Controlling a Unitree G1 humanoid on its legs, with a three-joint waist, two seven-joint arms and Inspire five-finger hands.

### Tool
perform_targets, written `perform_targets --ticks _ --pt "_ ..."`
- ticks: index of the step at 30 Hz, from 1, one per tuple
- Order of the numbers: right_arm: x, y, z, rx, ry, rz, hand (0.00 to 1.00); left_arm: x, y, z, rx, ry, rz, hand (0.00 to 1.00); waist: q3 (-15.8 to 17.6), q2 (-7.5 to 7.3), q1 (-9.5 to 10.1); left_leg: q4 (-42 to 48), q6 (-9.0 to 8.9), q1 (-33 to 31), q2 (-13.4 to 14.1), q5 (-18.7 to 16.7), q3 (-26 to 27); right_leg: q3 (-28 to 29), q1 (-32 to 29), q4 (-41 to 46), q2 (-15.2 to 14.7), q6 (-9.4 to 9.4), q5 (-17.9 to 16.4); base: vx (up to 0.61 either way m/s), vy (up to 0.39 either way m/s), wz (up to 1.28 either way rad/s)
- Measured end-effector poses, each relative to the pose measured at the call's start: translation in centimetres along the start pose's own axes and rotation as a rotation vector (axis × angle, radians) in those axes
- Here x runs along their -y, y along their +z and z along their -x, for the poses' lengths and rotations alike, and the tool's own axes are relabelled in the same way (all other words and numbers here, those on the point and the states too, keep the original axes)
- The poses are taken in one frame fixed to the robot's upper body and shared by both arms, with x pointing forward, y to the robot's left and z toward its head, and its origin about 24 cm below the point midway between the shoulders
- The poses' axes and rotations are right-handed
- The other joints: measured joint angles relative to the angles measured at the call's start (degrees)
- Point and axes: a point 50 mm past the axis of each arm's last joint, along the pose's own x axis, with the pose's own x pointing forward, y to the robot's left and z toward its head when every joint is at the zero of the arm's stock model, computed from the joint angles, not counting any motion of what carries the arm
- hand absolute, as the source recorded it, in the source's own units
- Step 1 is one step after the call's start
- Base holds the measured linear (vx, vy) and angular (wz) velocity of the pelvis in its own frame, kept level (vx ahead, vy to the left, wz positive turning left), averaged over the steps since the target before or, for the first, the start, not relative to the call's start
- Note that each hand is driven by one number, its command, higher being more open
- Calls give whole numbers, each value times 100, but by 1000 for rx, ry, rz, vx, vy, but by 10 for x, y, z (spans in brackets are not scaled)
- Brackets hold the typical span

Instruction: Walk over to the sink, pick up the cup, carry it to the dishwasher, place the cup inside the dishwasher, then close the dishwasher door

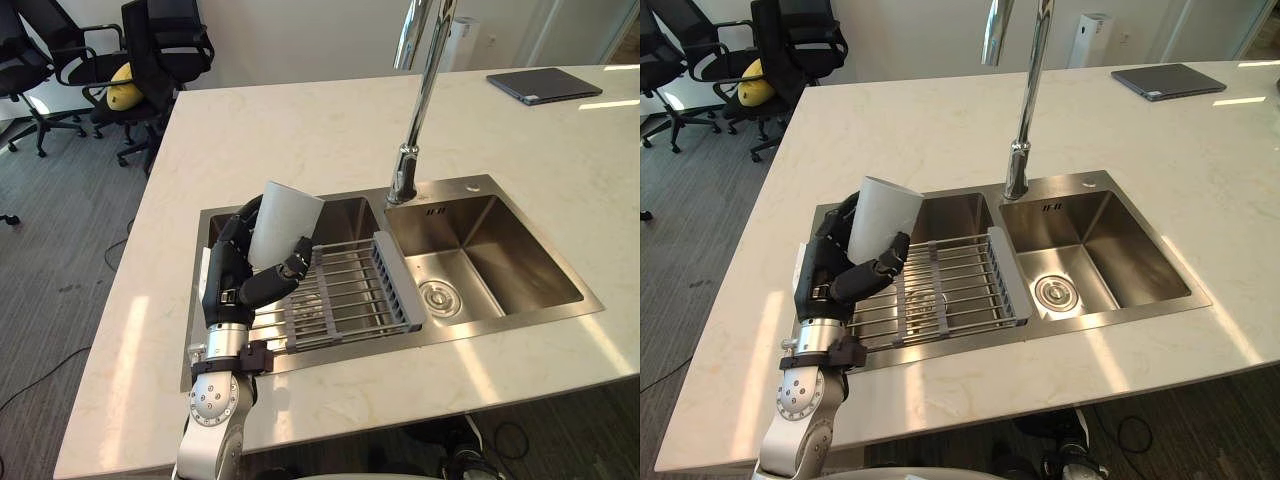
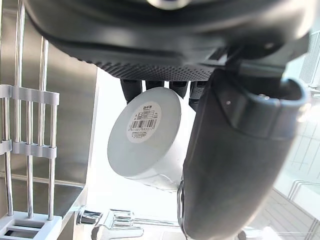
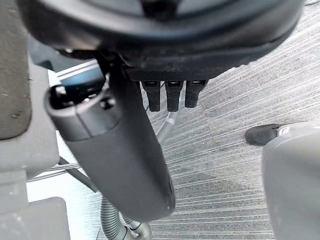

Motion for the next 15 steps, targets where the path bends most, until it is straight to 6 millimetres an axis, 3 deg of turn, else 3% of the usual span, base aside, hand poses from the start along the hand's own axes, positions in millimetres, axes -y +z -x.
perform_targets --ticks 3,5,7,10,11,12,15 --pt "1 3 -1 9 -7 1 90 3 1 -1 4 -7 8 30 31 -16 13 -37 169 -73 -64 30 -134 -102 -22 160 -102 141 -107 -123 35 40" --pt "1 2 0 4 -8 2 90 3 1 -1 8 -8 8 30 47 -14 16 -21 276 -146 -127 162 -493 -210 -144 1893 -153 257 -948 -32 30 81" --pt "0 6 -2 21 -2 3 90 1 2 -2 14 -1 6 30 6 -61 145 74 258 -348 -207 253 -688 -222 14 2293 -154 428 -1229 -39 -54 64" --pt "-2 24 -9 70 1 15 90 3 4 -2 26 1 19 30 -41 -48 455 298 162 -908 -266 426 -828 -221 55 1398 -81 355 -1362 -76 -85 35" --pt "-7 37 -13 105 11 15 90 6 6 -2 35 -7 27 30 -16 -57 500 296 129 -1185 -263 580 -922 -121 261 643 24 -33 -1351 -128 -95 37" --pt "-9 45 -16 126 10 15 90 7 4 -2 24 -8 34 30 77 55 489 297 112 -1234 -196 678 -1038 -177 396 343 138 -183 -1140 -139 -91 43" --pt "-12 49 -16 143 8 19 90 19 0 1 0 -48 59 30 229 209 467 461 -16 -1241 -55 789 -1334 -375 704 118 375 -290 -943 -171 -99 42"
